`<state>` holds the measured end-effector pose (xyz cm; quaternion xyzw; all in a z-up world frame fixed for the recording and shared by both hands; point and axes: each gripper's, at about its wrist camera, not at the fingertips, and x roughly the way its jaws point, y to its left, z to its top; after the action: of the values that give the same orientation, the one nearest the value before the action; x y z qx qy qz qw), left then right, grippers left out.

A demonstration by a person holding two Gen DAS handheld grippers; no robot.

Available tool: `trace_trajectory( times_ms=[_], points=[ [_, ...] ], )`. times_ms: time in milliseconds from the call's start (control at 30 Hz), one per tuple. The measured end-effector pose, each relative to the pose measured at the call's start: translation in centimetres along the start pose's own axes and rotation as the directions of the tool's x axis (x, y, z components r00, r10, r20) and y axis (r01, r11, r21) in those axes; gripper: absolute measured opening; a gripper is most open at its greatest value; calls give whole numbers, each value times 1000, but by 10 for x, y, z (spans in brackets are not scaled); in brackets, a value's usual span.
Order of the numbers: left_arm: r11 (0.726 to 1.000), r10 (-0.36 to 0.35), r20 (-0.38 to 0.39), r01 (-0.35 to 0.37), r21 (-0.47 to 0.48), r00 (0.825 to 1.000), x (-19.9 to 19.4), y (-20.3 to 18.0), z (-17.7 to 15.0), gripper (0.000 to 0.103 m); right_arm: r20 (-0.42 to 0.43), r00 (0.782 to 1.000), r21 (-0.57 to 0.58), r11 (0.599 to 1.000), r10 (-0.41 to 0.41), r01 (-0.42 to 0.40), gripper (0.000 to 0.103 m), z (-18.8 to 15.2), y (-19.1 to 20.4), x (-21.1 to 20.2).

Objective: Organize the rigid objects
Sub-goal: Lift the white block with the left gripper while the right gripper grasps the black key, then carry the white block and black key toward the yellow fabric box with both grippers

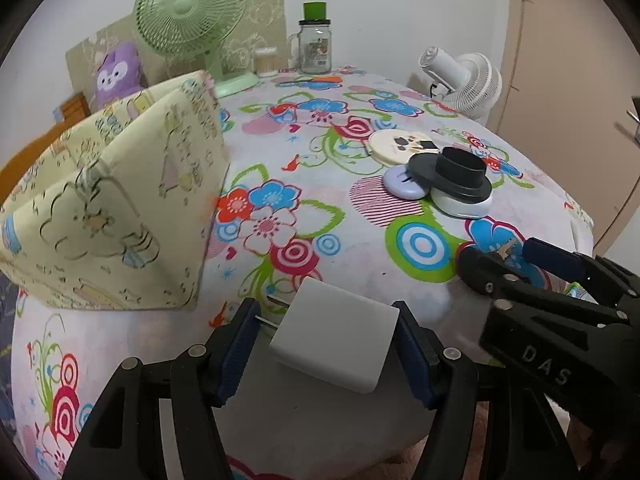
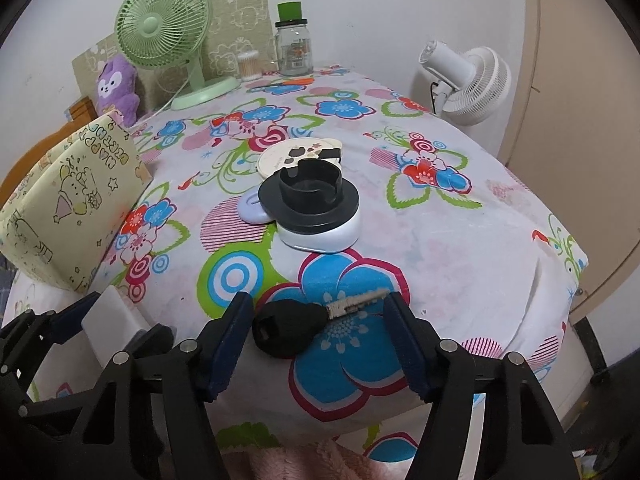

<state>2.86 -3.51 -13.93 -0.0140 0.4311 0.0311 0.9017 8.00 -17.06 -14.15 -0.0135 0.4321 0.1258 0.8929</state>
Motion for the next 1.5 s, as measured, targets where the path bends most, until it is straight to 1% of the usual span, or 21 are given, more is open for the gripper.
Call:
trace_trajectory(
  times_ms=[233,267,333,400,500,600,633,667,733,900,1067,1367,1500],
  points=[
    [1000,-8,-9,8,-16,1000,-1,6,0,68,13,1000,5,1000,-1,1,68,-2,-1,-1],
    [1000,-11,-8,11,-22,1000,-1,8,0,68,13,1000,-3,1000,-5,5,68,-2,0,-1],
    [999,-26,-11,26,-47,1000,-2,14,1,68,21,1000,-55,998,-24,25,67,-4,7,0],
    [999,-12,-13,12,-49,1000,0,15,2,68,24,999,-84,995,-45,46,67,-6,13,1],
    [999,11,-10,-11,-30,1000,0,12,2,68,26,999,-81,996,-40,42,63,-5,14,1],
    [999,4,-12,-4,-33,1000,2,13,4,68,27,999,-82,996,-39,41,56,-4,14,1],
    [999,4,-12,-4,-34,1000,2,13,4,68,28,999,-84,996,-37,39,48,-4,15,1],
    [999,3,-11,-3,-33,1000,2,12,5,68,28,999,-88,996,-31,34,43,-3,16,1],
    [1000,1,-13,-2,-30,1000,3,12,6,68,31,999,-101,994,-29,32,38,-3,19,1],
    [1000,1,-14,-1,-29,1000,4,12,8,68,30,999,-88,996,-25,28,38,0,18,2],
    [1000,-3,-16,3,-30,1000,5,12,12,68,51,998,-83,996,-33,37,38,6,18,-3],
    [1000,-5,5,5,-21,1000,-5,10,24,68,84,995,-74,996,-48,54,38,20,18,-18],
    [1000,6,19,-6,-18,1000,-11,11,32,68,102,994,-73,996,-45,53,38,28,19,-25]
  ],
)
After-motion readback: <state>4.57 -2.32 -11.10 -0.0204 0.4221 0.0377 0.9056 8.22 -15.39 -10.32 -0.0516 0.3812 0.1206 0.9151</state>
